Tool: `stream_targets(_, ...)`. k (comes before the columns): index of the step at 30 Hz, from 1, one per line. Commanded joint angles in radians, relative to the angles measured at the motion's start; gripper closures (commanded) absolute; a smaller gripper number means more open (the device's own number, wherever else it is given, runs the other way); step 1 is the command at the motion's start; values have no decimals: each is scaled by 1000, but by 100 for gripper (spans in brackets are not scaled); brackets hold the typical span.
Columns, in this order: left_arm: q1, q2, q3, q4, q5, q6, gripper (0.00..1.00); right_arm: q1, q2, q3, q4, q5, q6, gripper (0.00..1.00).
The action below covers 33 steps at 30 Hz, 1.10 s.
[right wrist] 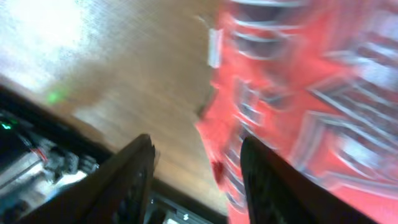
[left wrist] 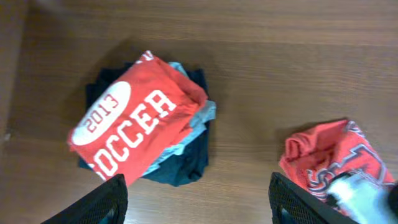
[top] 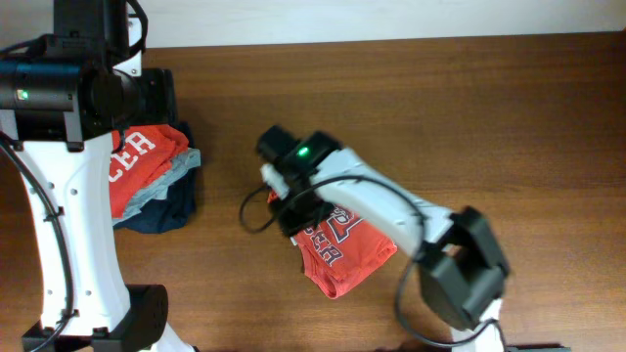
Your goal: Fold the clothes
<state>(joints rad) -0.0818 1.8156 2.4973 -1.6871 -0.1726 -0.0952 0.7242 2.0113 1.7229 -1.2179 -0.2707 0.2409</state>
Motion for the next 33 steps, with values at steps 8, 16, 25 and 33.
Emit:
stream_targets(8, -13, 90, -98, 35, 500, 236, 72, -354, -163, 10, -167, 46, 97, 75)
stream_targets(16, -121, 209, -351, 157, 615, 307, 93, -344, -157, -222, -99, -109, -19, 96)
stream_targets(25, -252, 275, -664, 387, 690, 337, 94, -344, -157, -487, 83, -400, -77, 96)
stream_targets(33, -284, 323, -919, 544, 478, 325, 95, -346, -157, -589, 108, -164, -1, 96)
